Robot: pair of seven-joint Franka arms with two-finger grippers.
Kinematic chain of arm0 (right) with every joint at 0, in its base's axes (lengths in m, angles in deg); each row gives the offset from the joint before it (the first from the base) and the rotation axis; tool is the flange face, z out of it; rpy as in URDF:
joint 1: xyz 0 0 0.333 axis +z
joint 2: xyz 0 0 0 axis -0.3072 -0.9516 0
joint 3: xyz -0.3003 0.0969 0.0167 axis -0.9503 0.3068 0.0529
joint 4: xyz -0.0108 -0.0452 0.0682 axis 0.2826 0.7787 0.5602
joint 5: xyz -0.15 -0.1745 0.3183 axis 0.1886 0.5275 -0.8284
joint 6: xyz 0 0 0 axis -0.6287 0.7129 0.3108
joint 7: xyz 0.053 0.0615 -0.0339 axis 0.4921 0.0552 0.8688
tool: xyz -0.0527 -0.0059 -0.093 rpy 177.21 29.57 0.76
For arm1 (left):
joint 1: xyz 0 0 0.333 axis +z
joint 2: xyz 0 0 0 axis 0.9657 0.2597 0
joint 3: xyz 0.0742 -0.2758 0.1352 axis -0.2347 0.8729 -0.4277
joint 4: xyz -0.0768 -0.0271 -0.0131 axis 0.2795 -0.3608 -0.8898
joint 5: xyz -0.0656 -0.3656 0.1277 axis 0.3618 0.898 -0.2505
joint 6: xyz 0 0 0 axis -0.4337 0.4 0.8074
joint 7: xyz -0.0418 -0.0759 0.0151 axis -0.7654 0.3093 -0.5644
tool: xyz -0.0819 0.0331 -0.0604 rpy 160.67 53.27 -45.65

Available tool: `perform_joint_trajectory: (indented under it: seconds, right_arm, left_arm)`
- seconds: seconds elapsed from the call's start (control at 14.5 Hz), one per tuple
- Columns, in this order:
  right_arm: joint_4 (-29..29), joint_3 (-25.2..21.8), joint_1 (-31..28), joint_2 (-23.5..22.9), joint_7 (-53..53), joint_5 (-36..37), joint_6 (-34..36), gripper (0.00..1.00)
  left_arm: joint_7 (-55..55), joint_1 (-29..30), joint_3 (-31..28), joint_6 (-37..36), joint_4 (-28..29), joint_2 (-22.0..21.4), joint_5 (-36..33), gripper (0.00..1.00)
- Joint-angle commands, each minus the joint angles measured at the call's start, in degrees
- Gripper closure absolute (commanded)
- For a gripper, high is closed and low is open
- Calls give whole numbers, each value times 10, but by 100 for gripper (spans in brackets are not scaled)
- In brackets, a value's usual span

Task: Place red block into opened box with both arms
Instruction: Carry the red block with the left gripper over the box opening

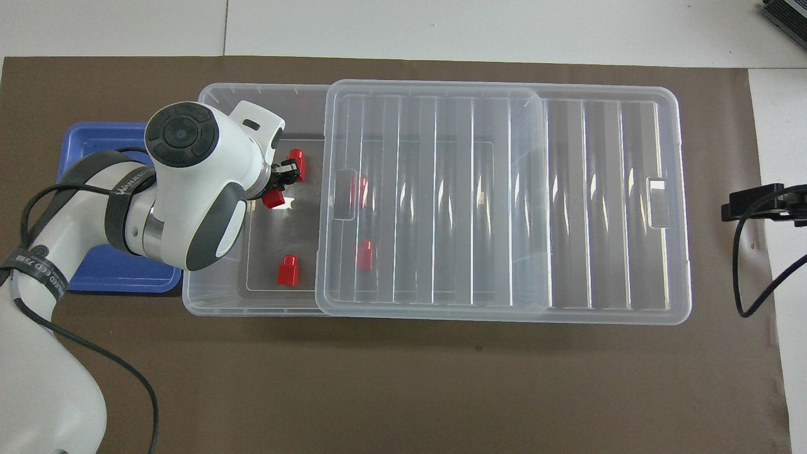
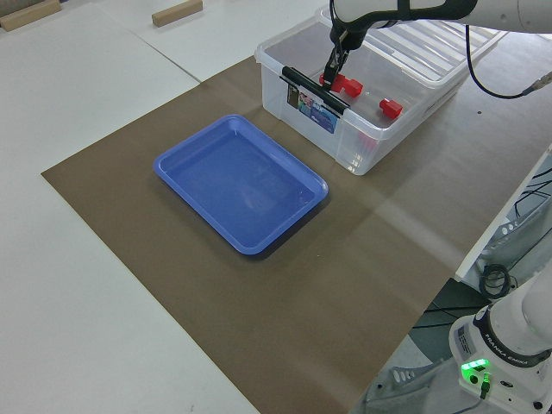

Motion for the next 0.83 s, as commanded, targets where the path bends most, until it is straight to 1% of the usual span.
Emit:
perform_joint_trajectory:
  seconds: [0.0,0.41,0.76]
  right_arm:
    - [8,3,-4,6,-7,-8,-2,0]
    - [10,3,-4,6,-7,-8,-2,0]
    - [11,3,-4,6,-7,-8,-2,0]
  left_arm:
    - [-33,-23,-9,44,12,24,-31,100]
    - [-33,-15,-11,122,72,26,-53,100]
    - [-33,-8,-12,144,92,26,-58,100]
